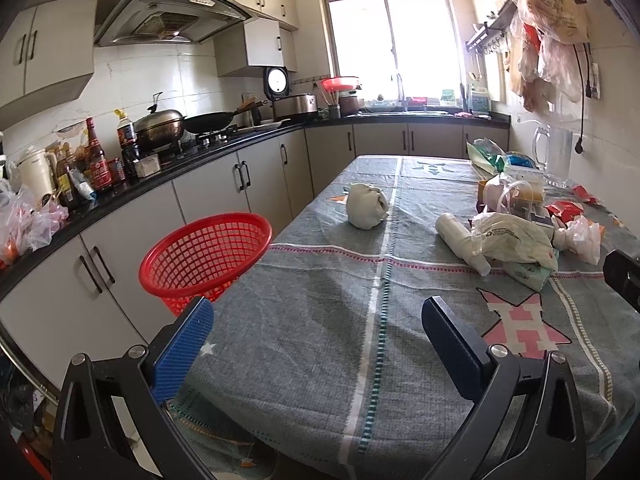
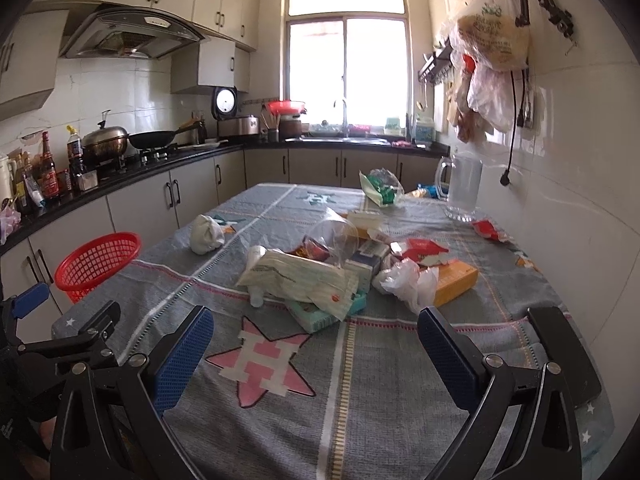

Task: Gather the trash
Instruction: 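Grasp the cream plastic bag with red print with the left gripper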

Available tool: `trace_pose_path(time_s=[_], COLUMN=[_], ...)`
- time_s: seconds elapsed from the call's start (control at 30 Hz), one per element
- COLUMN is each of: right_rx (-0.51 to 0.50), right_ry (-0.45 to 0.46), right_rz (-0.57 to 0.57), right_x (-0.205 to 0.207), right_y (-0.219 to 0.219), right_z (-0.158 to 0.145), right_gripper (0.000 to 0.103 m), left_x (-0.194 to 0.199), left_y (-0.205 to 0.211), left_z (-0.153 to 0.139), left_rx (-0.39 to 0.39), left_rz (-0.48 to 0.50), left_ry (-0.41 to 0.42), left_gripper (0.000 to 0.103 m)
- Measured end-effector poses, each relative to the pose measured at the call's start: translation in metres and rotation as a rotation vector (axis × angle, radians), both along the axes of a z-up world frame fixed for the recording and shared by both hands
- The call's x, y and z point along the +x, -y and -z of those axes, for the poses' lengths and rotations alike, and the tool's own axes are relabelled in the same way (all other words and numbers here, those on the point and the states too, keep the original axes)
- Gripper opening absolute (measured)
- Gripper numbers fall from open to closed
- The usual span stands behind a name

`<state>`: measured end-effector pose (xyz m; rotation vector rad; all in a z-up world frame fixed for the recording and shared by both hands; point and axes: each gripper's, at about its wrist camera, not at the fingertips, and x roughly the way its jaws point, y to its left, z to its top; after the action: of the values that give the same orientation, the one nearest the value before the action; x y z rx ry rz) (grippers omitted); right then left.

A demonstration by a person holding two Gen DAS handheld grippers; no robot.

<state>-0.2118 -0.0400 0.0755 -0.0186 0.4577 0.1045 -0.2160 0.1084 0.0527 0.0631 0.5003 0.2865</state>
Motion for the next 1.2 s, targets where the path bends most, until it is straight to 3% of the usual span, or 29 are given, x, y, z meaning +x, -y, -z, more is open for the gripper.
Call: trace_pose_path(time_s=[0.2, 0.5, 0.6, 0.67, 1.0, 1.07, 1.2], right_rx=[0.052, 0.302, 0.313, 0.317, 0.400, 0.411, 0.412], right_ry=[-0.084, -0.271, -0.269, -0.262, -0.272, -0.276, -0.276], right_rz=[0.019, 0.053, 0.059, 0.063, 0.104, 0.105, 0.104], right_x=[0.023, 0.063, 0.065, 0.065, 0.070, 0.070, 0.071], right_y=[0.029, 0.101, 0.110, 0.114, 0.146, 0.149, 0.155], right_z=[0.003, 0.014, 0.013, 0.012, 0.017, 0.018, 0.018], right_gripper=[0.103, 0.102, 0.101, 0.101, 0.101, 0.101, 0.101], left_x=[0.021, 0.071, 0.092, 0.103, 0.178, 0.188, 0.196], left_y=[0.009, 0.027, 0.036, 0.046, 0.095, 0.103, 0.116], left_z=[-0.005, -0.005, -0.009, -0.012, -0.007, -0.002, 0.009], left_rx=[-0.001, -0.111, -0.159, -0.143, -0.103, -0.068, -0.088], left_rz=[0.085, 0.279, 0.344, 0.381, 0.650, 0.666, 0.728], left_ry=[-0.049, -0.208, -0.235, -0.236, -0.335, -0.338, -0.390], left_gripper=[0.103, 0.103, 0.097, 0.091, 0.090, 0.090, 0.088])
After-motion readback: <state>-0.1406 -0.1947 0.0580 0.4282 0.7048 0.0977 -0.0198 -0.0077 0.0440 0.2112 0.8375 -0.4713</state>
